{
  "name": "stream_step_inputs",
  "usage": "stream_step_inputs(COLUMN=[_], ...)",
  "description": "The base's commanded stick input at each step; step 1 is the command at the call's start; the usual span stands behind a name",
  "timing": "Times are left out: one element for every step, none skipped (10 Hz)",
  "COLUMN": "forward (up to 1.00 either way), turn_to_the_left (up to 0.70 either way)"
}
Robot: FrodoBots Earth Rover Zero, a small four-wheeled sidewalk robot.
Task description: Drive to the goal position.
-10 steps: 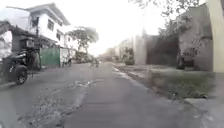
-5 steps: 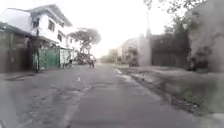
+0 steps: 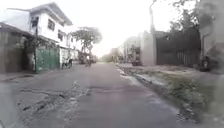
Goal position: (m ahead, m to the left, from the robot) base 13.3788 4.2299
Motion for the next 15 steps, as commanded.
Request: stream_step_inputs(forward=[1.0,1.0,1.0,1.0,1.0,1.0,1.0,1.0,1.0,1.0,0.8,0.0,0.0,0.0,0.0], turn_to_the_left=[0.02,0.02,0.02,0.02,0.02,0.02,0.02,0.02,0.02,0.02,0.02,0.0,0.0,0.0,0.0])
